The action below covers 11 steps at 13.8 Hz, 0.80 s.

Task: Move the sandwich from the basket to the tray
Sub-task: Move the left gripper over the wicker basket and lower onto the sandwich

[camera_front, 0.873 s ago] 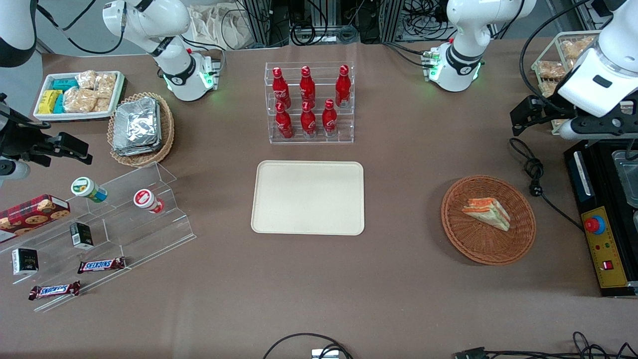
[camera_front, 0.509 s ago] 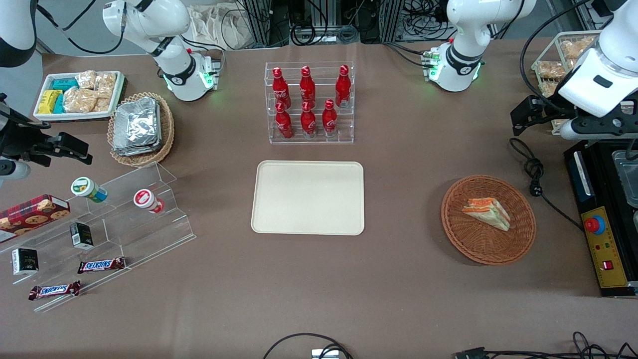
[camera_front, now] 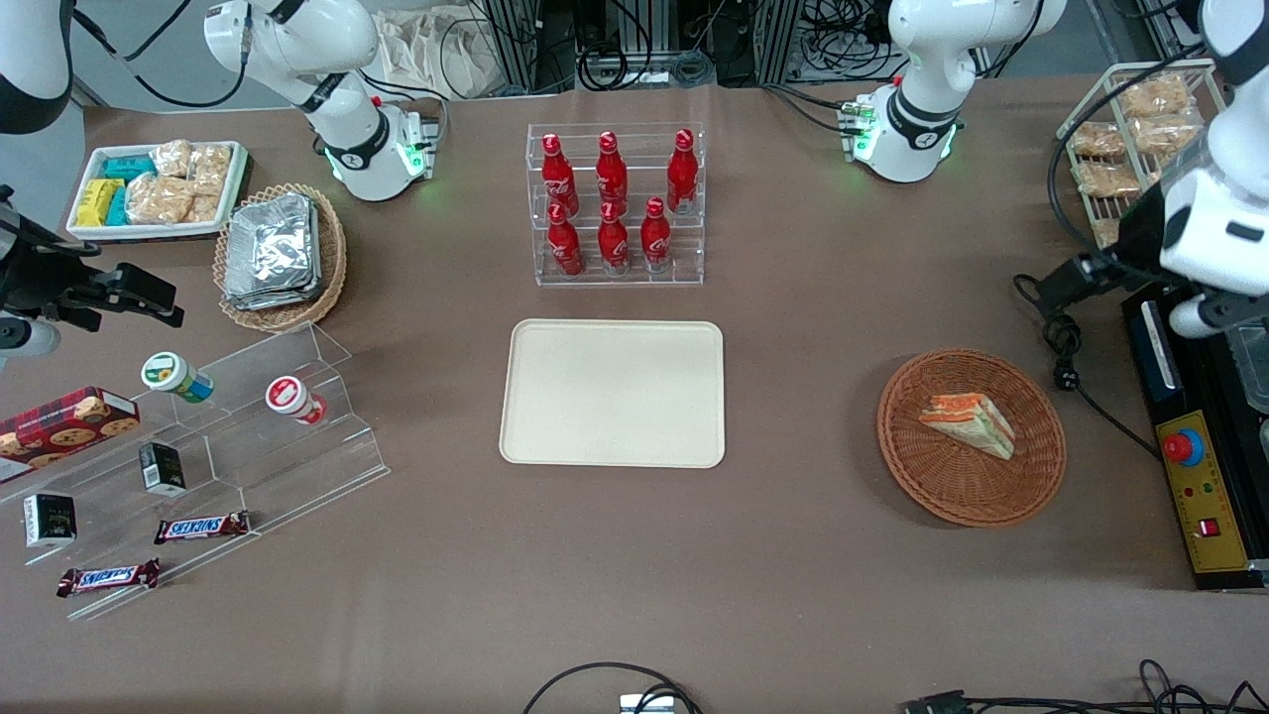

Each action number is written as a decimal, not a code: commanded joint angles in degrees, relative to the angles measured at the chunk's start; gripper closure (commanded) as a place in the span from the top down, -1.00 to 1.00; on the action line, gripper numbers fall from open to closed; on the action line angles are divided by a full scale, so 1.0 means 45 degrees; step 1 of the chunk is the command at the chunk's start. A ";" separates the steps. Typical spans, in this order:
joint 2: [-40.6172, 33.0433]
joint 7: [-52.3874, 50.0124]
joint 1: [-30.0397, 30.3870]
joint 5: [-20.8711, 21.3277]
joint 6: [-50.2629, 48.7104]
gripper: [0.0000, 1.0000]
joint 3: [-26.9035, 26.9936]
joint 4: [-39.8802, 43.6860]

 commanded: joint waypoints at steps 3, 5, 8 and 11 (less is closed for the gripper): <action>0.0710 -0.3208 0.0031 0.0111 0.2514 1.00 0.0710 -0.1916; 0.0826 -0.4437 0.0012 0.0111 0.4605 1.00 0.1025 -0.3635; 0.1351 -0.5181 0.0051 0.0111 0.6484 1.00 0.1045 -0.5203; 0.1978 -0.6200 0.0051 0.0479 0.8417 1.00 0.1277 -0.6490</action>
